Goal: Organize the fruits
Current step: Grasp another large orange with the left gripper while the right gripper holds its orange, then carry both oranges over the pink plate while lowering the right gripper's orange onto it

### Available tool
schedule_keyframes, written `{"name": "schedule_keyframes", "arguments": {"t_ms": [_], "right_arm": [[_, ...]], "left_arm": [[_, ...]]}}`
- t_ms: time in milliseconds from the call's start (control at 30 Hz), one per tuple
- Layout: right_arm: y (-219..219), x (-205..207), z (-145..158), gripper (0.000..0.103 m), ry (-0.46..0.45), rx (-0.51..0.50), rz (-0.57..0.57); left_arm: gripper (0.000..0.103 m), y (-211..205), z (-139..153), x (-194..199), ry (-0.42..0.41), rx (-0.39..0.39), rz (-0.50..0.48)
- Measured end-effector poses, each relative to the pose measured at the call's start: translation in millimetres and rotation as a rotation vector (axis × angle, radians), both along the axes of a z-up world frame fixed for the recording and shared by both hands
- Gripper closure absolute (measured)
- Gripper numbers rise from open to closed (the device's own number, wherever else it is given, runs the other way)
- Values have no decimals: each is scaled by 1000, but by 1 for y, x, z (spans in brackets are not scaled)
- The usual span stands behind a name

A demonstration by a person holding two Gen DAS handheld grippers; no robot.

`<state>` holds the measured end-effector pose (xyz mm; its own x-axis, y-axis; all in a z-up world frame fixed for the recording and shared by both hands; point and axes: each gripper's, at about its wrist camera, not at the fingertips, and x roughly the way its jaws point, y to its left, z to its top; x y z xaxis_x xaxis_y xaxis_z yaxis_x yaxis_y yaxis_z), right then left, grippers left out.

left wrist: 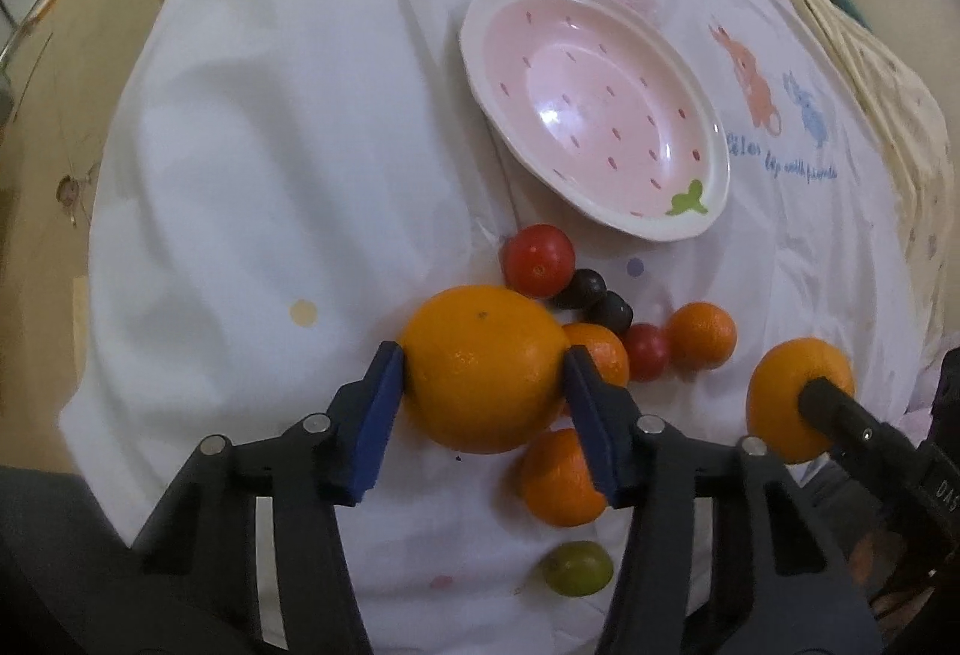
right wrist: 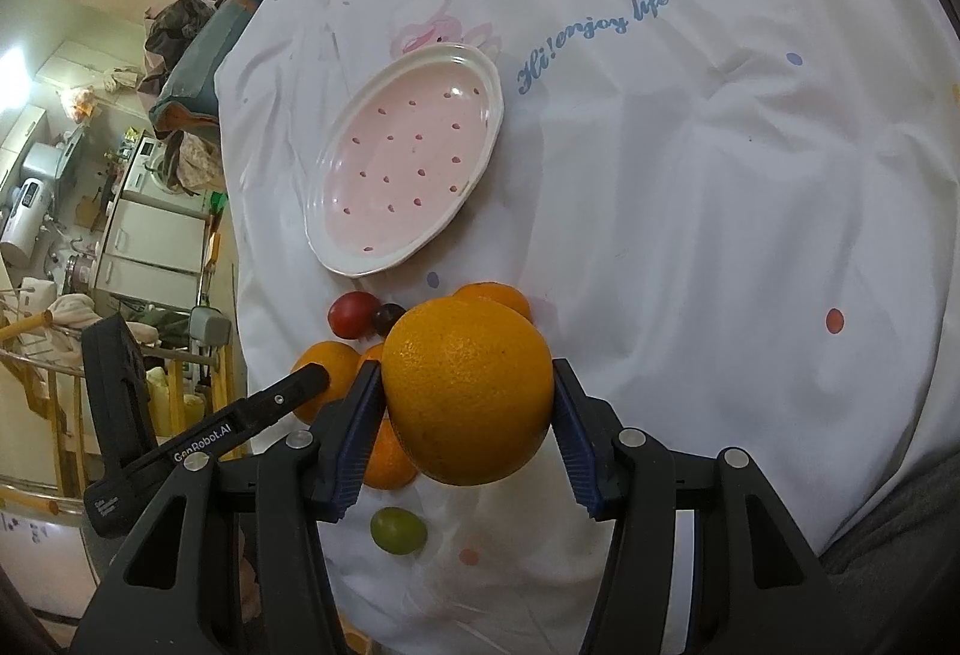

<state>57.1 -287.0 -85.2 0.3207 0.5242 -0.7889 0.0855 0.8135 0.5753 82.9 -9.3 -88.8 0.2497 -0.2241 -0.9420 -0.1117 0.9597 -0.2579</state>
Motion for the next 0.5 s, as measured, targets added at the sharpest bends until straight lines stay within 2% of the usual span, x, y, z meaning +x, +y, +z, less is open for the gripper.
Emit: {"name": "schedule_keyframes", "arguments": {"t_ms": [167,333,500], "right_arm": [[-1,0,0,46,-4,-10,-3],[-5,-3,1,46,-5,-3,-14],[-4,-3,0,46,-7,-2,-17]], "left_arm": [[54,1,0,2,22,-16,19],[54,-1,1,2,22,1,10],[49,0,-2,11,62,0,21]]}}
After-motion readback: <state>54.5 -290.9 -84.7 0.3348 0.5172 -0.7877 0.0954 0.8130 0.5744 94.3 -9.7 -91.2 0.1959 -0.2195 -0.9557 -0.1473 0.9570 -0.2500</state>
